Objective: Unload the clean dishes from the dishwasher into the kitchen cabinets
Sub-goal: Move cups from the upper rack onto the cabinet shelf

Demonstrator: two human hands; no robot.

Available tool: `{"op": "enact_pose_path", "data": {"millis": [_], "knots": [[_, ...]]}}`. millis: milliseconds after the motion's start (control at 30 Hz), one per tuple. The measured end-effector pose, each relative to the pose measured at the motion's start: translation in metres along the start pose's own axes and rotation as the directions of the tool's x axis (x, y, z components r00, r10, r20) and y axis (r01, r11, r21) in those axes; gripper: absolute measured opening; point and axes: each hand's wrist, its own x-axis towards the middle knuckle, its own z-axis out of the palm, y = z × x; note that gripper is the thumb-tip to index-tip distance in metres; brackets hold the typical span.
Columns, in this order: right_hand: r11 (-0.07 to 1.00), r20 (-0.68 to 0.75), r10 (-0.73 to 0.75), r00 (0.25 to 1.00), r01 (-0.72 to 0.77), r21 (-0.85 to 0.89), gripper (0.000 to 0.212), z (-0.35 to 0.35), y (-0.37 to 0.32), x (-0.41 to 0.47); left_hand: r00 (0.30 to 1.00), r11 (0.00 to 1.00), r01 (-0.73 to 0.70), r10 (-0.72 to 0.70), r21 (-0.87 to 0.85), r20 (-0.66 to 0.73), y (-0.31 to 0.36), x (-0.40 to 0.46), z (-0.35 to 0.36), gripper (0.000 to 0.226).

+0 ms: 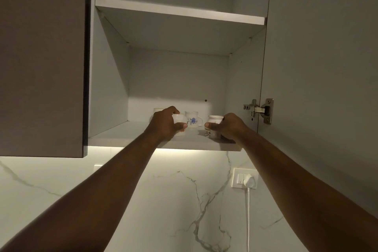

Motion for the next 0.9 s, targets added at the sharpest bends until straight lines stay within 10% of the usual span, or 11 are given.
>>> {"op": "enact_pose_path", "data": {"millis": [567,767,900], "knots": [[0.998,-0.049,0.001,0.999,-0.004,-0.069,0.05,0.014,0.007,0.021,0.996,0.993,0.084,-0.086,0.082,0.025,-0.01,0.012,0.01,0.052],[0.986,-0.04,-0.028,0.999,0.021,-0.166,0.048,0.011,0.004,0.01,0.982,0.981,0.182,-0.184,0.069,0.035,-0.008,0.012,0.012,0.101],[0.963,-0.031,-0.046,0.998,0.036,-0.268,0.043,0.012,0.001,-0.001,0.967,0.967,0.251,-0.253,0.048,0.028,-0.005,0.009,0.01,0.091]]}}
